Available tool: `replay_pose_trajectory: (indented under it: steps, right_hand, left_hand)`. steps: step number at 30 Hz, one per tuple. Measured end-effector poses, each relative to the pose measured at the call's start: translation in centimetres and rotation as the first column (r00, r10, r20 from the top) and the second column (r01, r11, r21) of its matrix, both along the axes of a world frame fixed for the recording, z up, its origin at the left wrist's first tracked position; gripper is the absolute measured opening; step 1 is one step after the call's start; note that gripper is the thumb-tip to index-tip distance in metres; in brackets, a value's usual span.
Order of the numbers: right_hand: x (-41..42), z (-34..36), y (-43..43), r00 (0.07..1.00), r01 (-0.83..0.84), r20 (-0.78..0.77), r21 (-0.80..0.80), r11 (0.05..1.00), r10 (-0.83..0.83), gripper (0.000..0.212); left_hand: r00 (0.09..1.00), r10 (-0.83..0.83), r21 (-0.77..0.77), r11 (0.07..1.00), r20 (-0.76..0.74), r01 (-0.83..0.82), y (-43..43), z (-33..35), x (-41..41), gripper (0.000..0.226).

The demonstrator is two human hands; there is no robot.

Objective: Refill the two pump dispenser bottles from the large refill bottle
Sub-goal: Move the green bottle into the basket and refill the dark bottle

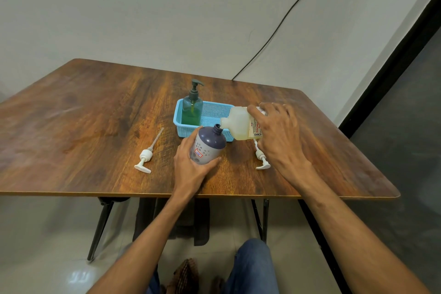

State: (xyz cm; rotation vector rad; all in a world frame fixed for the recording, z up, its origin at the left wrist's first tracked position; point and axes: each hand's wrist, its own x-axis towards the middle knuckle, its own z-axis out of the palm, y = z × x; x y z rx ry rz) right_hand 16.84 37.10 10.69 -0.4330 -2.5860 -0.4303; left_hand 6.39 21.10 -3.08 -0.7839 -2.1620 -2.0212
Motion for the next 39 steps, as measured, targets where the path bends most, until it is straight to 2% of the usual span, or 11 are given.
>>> replay_pose_trajectory:
  steps: [7,11,16,32,39]
  right_hand:
    - [0.08,0.21,-0.14,1.000,0.002,0.010,-0.005,1.000,-0.002,0.078]
    - [0.41,0.46,-0.40,1.000,-0.018,-0.016,0.018,1.000,0.018,0.067]
    - [0.46,0.60,-0.52,0.999,-0.031,-0.025,0.016,0.999,0.031,0.065]
    - [0.44,0.63,-0.36,0.999,-0.037,-0.026,0.030,0.999,0.038,0.068]
    - [-0.26,0.17,0.02,1.000,-0.004,-0.001,0.012,1.000,0.004,0.079]
  left_hand:
    - [1.000,-0.005,0.002,1.000,-0.002,0.005,-0.06,0.05,-0.03,0.099]
    - [1.000,0.001,-0.007,1.000,-0.008,-0.001,-0.01,-0.09,-0.13,0.099]
    - [1.000,0.003,-0.013,1.000,-0.012,-0.003,0.03,-0.05,-0.15,0.098]
    - [1.000,0.009,-0.023,1.000,0.003,-0.009,0.17,-0.45,-0.39,0.101]
    - [1.000,0.004,-0.013,1.000,-0.004,-0.004,0.17,-0.39,-0.39,0.098]
